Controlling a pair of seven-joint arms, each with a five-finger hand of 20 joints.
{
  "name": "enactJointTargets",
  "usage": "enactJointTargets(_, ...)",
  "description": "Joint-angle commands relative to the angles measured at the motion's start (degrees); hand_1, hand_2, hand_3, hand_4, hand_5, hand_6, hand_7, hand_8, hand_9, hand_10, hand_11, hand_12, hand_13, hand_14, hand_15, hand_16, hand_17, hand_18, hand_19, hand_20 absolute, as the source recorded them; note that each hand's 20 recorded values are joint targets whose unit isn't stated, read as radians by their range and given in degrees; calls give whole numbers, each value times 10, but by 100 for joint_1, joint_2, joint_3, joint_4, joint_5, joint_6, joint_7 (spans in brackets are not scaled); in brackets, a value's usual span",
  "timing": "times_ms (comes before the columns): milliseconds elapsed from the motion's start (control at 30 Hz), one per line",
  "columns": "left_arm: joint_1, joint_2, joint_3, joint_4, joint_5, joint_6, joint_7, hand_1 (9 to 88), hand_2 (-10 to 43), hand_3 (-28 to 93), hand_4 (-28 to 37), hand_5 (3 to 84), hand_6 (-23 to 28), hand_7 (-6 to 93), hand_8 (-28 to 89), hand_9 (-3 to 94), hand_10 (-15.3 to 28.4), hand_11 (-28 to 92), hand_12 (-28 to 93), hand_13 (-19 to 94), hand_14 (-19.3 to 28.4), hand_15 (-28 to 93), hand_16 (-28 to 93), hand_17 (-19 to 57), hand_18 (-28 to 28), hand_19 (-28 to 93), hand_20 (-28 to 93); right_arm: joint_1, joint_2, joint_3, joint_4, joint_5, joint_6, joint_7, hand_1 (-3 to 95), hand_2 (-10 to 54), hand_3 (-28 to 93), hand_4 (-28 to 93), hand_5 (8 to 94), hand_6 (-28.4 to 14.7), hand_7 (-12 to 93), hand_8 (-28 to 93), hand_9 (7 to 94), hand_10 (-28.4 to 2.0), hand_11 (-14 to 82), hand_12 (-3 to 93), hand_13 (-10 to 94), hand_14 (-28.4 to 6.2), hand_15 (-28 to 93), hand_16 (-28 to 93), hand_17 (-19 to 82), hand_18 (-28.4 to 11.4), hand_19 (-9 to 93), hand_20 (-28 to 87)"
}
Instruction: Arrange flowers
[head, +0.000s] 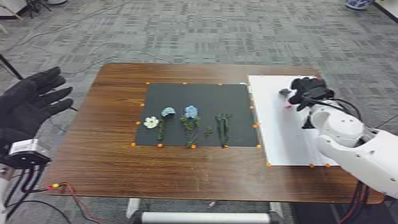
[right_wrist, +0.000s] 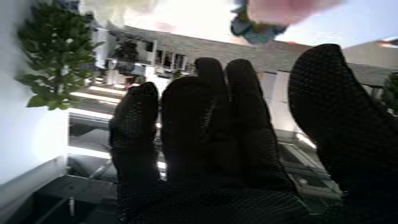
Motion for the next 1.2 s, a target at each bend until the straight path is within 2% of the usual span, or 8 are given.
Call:
enactJointTargets(33, 62, -28, -105, -69, -9, -38, 27, 244, -66, 695, -282, 265, 29, 236, -112, 209, 116, 264, 118, 131, 148, 435, -92, -80, 210, 409, 64, -215, -35, 245, -126, -24, -298, -133, 322, -95, 899, -283, 470, -4, 259, -155, 523, -71, 154, 120, 570, -89, 825, 265, 299, -205, 808, 496)
enactJointTargets(400, 108, -88, -99, -10, -104, 108, 117, 242, -66, 695, -282, 264, 29, 235, -111, 207, 116, 260, 119, 130, 146, 432, -91, -80, 210, 410, 65, -415, -192, 383, -191, -204, -666, -370, 325, -95, 893, -283, 480, 12, 294, -160, 558, -73, 191, 154, 576, -87, 829, 274, 297, -206, 819, 517)
enactJointTargets(567, 66, -78, -115, -17, -87, 88, 100, 243, -66, 694, -282, 264, 28, 236, -111, 206, 115, 260, 120, 130, 147, 431, -91, -79, 209, 409, 65, -212, -294, -124, 40, -295, -91, -224, 365, -95, 892, -281, 513, 23, 370, -180, 594, -73, 329, 224, 592, -69, 823, 285, 318, -193, 834, 524)
enactJointTargets(667, 96, -92, -144, -35, -87, 96, 104, 243, -66, 694, -282, 264, 29, 235, -112, 205, 115, 258, 120, 130, 147, 430, -91, -79, 209, 409, 65, -121, -351, -367, 140, -311, 381, -186, 439, -95, 819, -282, 556, 34, 460, -59, 694, -46, 223, 416, 625, -52, 797, 331, 341, -187, 847, 522)
enactJointTargets(733, 95, -89, -145, -33, -86, 96, 100, 243, -65, 694, -282, 264, 28, 236, -111, 204, 115, 257, 120, 129, 146, 429, -91, -80, 209, 408, 65, -118, -362, -430, 159, -377, 702, -258, 486, -95, 804, -282, 618, 44, 512, -8, 774, -35, 202, 473, 657, -40, 774, 372, 367, -184, 860, 519)
enactJointTargets(833, 94, -97, -149, -39, -79, 85, 97, 243, -66, 694, -282, 264, 28, 236, -111, 204, 115, 258, 121, 129, 146, 431, -89, -79, 209, 409, 66, -101, -340, -463, -13, -405, 1219, -332, 511, -95, 815, -283, 698, 40, 516, 2, 835, -32, 213, 493, 692, -38, 762, 389, 387, -189, 872, 517)
enactJointTargets(1000, 117, -103, -122, -34, -75, 73, 75, 242, -66, 694, -282, 265, 29, 236, -112, 204, 115, 258, 122, 129, 146, 431, -89, -79, 209, 409, 66, 226, -434, -743, -516, -417, 1872, -524, 511, -95, 833, -283, 726, 32, 497, 1, 853, -32, 204, 499, 706, -38, 762, 391, 400, -191, 881, 519)
enactJointTargets(1200, 200, -178, -56, 49, -102, 154, 95, 242, -66, 695, -282, 265, 28, 237, -112, 205, 115, 257, 122, 130, 146, 431, -90, -79, 209, 409, 65, 688, -1039, -1035, -824, -255, 1854, -862, 509, -95, 840, -283, 732, 31, 489, 5, 859, -33, 199, 502, 710, -38, 764, 393, 403, -191, 885, 521)
